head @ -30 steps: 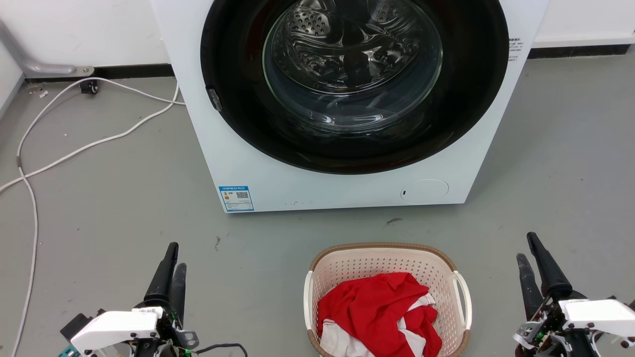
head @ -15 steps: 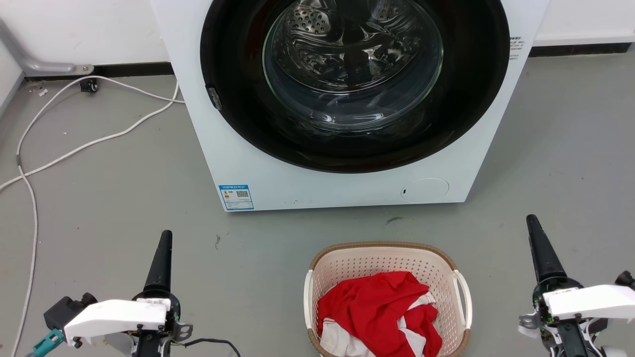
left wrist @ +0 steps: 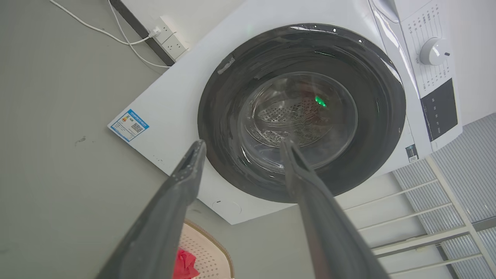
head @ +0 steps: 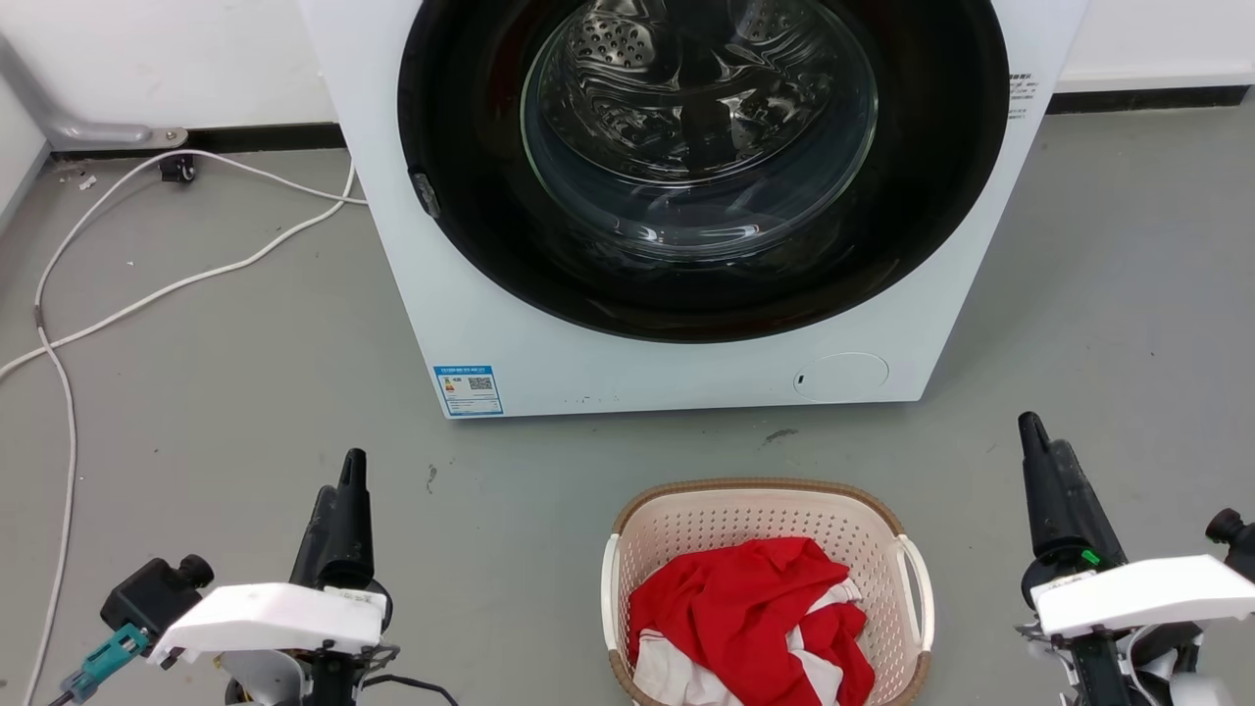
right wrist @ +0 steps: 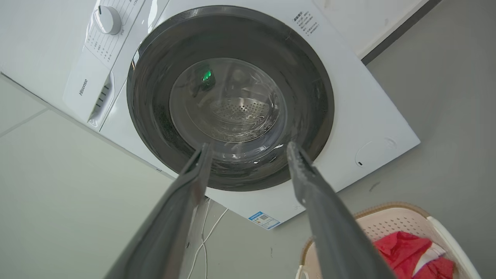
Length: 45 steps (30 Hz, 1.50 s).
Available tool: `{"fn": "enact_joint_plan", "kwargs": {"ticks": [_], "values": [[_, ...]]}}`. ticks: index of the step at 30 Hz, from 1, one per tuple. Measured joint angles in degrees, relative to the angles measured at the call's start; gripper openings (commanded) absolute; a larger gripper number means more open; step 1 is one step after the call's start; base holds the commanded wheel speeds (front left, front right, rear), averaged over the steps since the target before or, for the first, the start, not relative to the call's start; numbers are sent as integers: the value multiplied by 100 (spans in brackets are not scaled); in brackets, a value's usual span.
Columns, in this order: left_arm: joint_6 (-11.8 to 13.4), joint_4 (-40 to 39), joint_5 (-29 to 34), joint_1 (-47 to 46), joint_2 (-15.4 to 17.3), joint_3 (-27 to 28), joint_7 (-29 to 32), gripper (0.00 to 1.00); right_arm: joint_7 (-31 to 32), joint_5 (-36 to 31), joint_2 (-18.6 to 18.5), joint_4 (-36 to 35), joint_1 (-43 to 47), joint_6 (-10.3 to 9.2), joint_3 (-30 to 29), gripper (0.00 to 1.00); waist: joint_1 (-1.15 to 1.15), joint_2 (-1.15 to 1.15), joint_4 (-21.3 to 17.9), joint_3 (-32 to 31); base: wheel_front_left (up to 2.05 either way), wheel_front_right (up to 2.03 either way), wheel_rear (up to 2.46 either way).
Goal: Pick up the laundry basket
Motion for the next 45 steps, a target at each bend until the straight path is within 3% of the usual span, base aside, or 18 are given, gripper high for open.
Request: {"fn": "enact_joint_plan", "kwargs": {"ticks": [13,45], "values": [[125,-168,1218,76,3,-164,-249,100,-258,-1128,0,-124,91,1,83,100,0,0,16,-15,0,0,0],[280,-320,3336,245,14,-368,-753,100,-757,-3348,0,-453,243,1,188,100,0,0,23,-3,0,0,0]]}}
